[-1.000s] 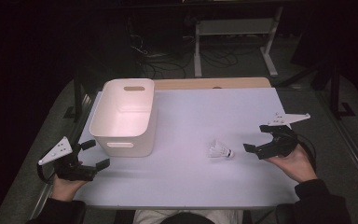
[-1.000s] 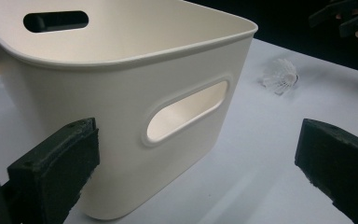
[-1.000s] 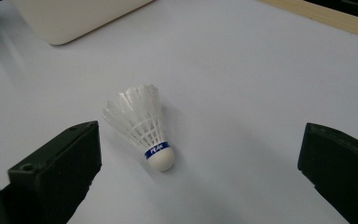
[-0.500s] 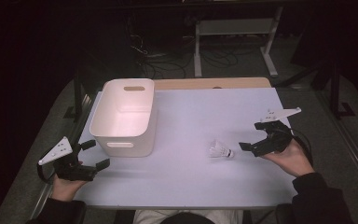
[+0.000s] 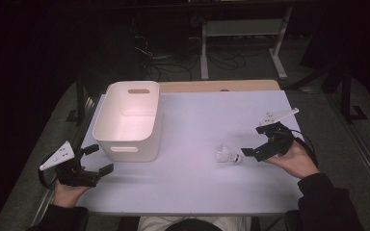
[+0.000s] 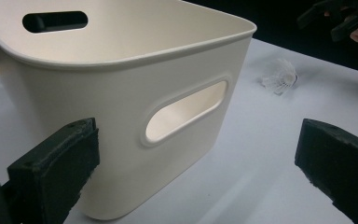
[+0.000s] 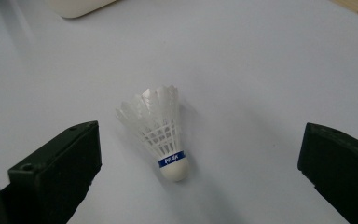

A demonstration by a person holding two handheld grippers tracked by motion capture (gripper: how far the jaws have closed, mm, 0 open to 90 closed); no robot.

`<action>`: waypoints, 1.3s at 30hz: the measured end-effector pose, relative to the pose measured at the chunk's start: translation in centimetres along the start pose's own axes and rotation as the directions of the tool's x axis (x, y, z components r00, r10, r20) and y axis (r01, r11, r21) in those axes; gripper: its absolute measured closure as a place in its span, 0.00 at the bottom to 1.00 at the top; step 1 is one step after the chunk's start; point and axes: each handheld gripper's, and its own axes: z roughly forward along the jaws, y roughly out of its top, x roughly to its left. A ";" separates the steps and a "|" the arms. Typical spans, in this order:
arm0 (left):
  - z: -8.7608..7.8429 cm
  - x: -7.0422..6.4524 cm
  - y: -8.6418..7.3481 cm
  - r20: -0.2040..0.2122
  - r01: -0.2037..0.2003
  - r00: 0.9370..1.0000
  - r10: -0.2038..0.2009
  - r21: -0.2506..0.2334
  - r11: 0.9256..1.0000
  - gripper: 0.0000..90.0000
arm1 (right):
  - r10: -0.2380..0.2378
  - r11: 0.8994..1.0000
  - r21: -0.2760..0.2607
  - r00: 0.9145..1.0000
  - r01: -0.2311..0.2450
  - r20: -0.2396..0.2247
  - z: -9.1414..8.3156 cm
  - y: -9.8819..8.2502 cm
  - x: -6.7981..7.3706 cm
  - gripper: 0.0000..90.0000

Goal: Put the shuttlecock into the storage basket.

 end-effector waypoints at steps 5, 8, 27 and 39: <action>0.0 0.0 0.0 -0.001 -0.001 1.000 0.001 0.000 1.000 0.00 | -0.013 1.000 0.015 1.000 0.013 -0.009 0.5 0.2 0.0 0.00; 0.0 0.0 0.0 0.001 0.000 1.000 0.000 0.001 1.000 0.00 | -0.024 0.999 0.035 1.000 0.024 -0.013 0.9 0.2 0.1 0.00; 0.0 0.0 0.0 0.001 0.000 1.000 0.000 0.002 1.000 0.00 | -0.061 0.991 0.114 0.997 0.066 -0.052 2.9 0.4 0.3 0.00; 0.0 0.0 0.0 0.000 0.000 1.000 0.000 0.003 1.000 0.00 | -0.078 0.984 0.151 0.993 0.090 -0.084 3.8 0.2 0.2 0.00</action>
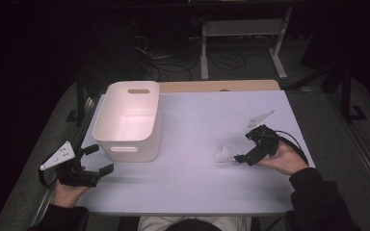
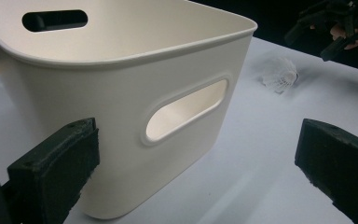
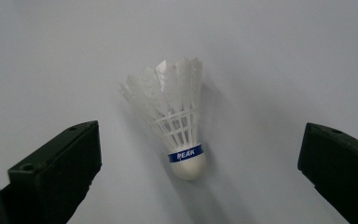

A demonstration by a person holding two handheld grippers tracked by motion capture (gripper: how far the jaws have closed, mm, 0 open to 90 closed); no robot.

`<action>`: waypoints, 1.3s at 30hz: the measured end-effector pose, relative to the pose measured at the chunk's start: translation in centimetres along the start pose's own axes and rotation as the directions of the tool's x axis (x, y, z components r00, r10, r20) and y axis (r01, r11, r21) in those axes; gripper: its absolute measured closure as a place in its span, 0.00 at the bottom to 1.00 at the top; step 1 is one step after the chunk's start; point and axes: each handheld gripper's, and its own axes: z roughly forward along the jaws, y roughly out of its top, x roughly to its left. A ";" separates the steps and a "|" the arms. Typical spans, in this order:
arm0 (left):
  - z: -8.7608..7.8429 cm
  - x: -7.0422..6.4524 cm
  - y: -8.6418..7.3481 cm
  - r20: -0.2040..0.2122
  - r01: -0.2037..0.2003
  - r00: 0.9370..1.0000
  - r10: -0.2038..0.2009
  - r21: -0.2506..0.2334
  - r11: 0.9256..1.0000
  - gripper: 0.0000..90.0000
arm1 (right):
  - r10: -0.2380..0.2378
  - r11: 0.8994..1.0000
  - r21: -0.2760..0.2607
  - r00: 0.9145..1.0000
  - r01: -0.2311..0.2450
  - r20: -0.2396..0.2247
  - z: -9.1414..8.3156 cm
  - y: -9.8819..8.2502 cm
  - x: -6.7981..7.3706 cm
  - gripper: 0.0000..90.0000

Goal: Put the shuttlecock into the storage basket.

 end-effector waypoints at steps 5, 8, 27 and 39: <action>0.0 0.0 0.0 0.000 0.000 1.000 0.000 -0.001 1.000 0.00 | -0.013 1.000 0.020 1.000 0.013 -0.001 0.5 0.0 -0.1 0.00; 0.0 0.0 0.0 0.000 0.000 1.000 0.000 0.000 1.000 0.00 | -0.013 0.999 0.035 1.000 0.013 -0.006 0.8 0.0 -0.1 0.00; 0.0 0.0 0.0 0.000 -0.001 1.000 0.001 -0.001 1.000 0.00 | -0.058 0.990 0.127 0.998 0.062 -0.034 2.7 -0.1 0.2 0.00; 0.0 0.0 0.0 -0.001 -0.002 1.000 0.002 0.000 1.000 0.00 | -0.072 0.986 0.149 0.996 0.078 -0.044 3.2 -0.2 0.4 0.00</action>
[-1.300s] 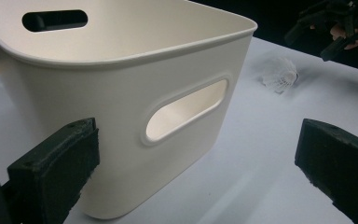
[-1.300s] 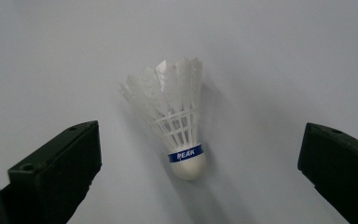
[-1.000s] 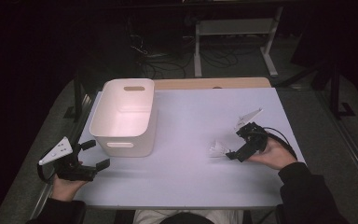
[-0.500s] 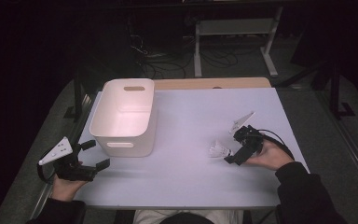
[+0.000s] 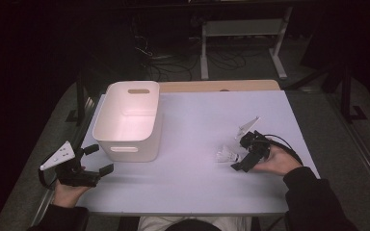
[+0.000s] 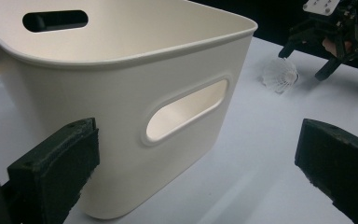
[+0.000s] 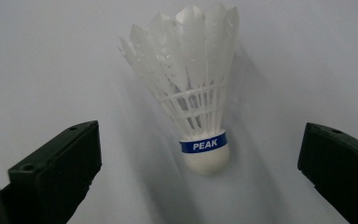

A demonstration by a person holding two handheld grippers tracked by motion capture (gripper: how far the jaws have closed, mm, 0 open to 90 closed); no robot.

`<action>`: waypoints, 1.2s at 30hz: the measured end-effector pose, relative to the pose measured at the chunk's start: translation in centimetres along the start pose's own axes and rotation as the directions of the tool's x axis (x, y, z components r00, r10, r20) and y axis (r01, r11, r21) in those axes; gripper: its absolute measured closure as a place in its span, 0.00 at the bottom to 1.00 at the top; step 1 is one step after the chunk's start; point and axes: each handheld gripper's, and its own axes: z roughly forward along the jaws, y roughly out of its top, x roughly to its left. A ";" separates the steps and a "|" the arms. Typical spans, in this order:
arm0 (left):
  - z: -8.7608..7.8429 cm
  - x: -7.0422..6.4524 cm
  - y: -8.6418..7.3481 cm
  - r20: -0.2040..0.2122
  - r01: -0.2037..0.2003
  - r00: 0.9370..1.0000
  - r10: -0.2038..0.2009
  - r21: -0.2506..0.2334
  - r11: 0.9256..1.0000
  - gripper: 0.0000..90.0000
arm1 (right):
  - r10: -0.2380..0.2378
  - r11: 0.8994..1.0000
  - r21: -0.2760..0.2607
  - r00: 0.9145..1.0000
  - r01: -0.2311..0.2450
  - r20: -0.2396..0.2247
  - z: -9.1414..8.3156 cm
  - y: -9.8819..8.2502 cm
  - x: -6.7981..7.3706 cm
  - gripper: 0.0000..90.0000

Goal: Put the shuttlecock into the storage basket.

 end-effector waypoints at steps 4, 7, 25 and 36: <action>0.0 0.0 0.0 0.001 0.000 1.000 0.000 0.000 1.000 0.00 | -0.010 1.000 0.020 1.000 0.011 -0.009 0.4 0.0 -0.1 0.00; 0.0 0.0 0.0 0.001 0.000 1.000 0.000 0.000 1.000 0.00 | -0.015 0.999 0.029 1.000 0.015 -0.020 0.5 0.0 -0.1 0.03; 0.0 0.0 0.0 0.000 0.000 1.000 0.000 0.000 1.000 0.00 | -0.046 0.998 0.038 0.997 0.048 -0.056 0.5 -0.3 -0.9 0.33; 0.0 0.0 0.0 0.000 -0.001 1.000 0.001 0.000 1.000 0.00 | -0.050 0.997 0.048 0.996 0.054 -0.074 0.8 -0.4 -1.2 0.55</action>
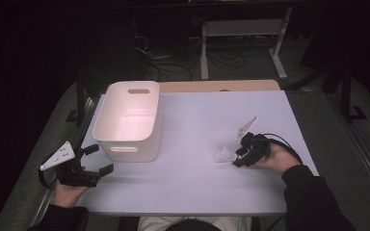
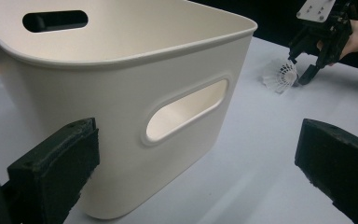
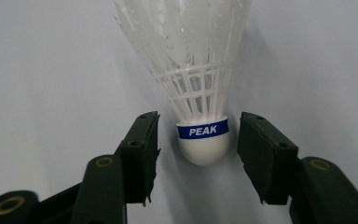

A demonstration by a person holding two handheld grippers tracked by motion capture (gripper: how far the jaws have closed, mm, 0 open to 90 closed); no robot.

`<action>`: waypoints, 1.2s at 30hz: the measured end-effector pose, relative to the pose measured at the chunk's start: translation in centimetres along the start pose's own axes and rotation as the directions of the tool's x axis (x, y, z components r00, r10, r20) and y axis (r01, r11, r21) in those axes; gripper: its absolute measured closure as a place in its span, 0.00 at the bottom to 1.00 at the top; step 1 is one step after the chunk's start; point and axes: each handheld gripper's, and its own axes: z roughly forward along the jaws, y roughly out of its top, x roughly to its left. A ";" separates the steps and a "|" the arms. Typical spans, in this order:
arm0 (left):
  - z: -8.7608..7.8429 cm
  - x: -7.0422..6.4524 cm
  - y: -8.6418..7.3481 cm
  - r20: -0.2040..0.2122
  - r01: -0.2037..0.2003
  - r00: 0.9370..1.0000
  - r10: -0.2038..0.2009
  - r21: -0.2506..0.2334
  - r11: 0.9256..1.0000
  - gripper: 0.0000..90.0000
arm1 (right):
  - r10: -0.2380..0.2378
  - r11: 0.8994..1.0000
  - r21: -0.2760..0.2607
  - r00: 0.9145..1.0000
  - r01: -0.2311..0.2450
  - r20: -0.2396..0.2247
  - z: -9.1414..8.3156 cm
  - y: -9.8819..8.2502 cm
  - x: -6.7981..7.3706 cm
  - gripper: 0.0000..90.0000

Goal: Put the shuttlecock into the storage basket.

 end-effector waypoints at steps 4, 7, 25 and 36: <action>0.0 0.0 0.0 0.000 0.000 1.000 0.000 0.000 1.000 0.00 | -0.011 1.000 -0.002 1.000 0.011 0.003 0.1 0.0 0.0 0.62; 0.0 0.0 0.0 0.000 0.000 1.000 0.000 0.000 1.000 0.00 | -0.015 1.000 -0.007 1.000 0.015 0.002 0.1 0.0 0.0 0.67; 0.0 0.0 0.0 0.001 0.000 1.000 0.000 0.000 1.000 0.00 | -0.022 0.999 -0.035 1.000 0.022 0.001 -0.5 0.1 0.2 0.71; 0.0 0.0 0.0 0.001 0.001 1.000 -0.001 -0.001 1.000 0.00 | -0.031 0.998 -0.051 0.999 0.032 0.015 -1.5 0.4 0.5 0.71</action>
